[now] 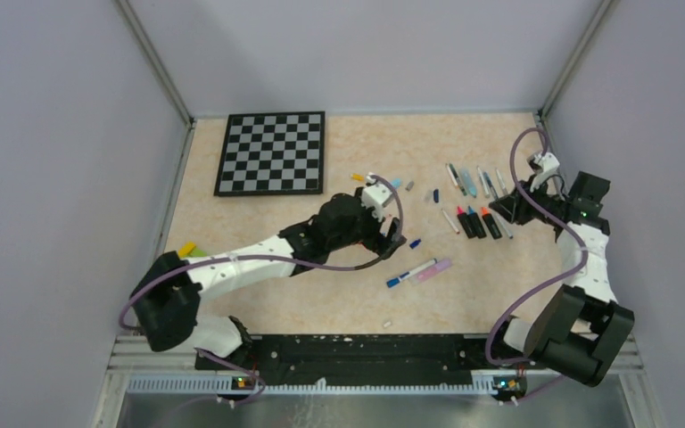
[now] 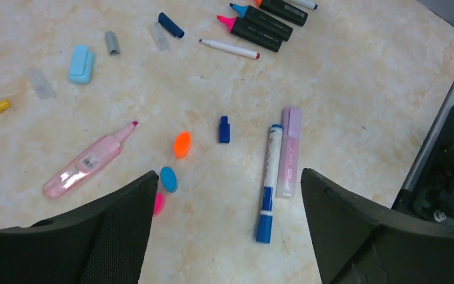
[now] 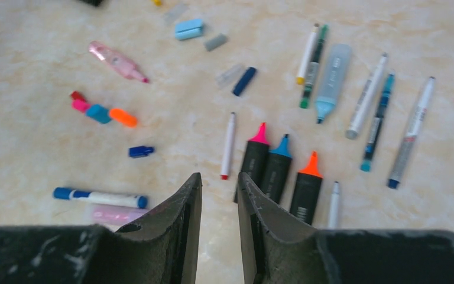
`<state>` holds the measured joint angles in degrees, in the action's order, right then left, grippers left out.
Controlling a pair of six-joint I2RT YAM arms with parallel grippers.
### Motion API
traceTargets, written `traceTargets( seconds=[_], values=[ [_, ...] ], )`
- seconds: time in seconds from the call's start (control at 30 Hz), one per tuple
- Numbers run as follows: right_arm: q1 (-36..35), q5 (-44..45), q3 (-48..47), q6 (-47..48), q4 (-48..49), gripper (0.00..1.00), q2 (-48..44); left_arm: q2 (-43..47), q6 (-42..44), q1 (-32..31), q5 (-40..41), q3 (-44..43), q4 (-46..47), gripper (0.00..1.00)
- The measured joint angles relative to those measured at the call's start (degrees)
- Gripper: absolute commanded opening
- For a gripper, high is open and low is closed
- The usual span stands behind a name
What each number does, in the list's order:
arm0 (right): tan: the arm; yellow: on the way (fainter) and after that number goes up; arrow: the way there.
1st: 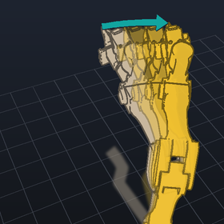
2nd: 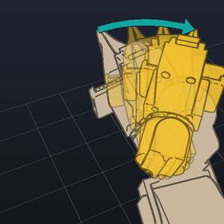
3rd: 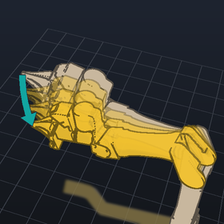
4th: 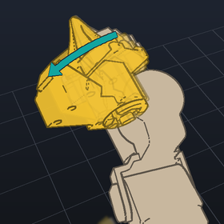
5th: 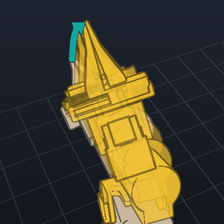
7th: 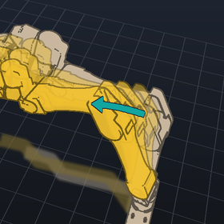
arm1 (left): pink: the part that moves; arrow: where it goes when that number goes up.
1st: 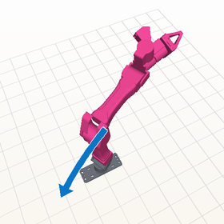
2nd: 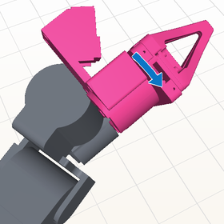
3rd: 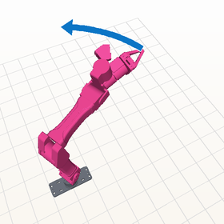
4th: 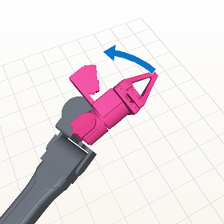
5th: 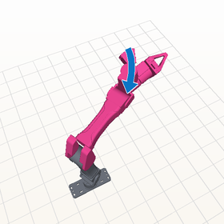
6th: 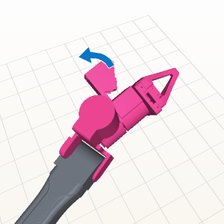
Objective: Open the pen caps
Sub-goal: Place the pen cap at the center of the board.
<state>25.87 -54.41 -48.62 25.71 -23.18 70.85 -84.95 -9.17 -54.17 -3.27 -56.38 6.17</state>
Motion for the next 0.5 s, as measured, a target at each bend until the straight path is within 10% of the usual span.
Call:
traceTargets(
  seconds=[0.5],
  values=[
    [0.00, -19.15, 10.78, -1.88, 2.60, 0.46, -8.92, 13.60, -9.42, 4.26, -14.67, 22.84, 11.76, 0.81]
  ],
)
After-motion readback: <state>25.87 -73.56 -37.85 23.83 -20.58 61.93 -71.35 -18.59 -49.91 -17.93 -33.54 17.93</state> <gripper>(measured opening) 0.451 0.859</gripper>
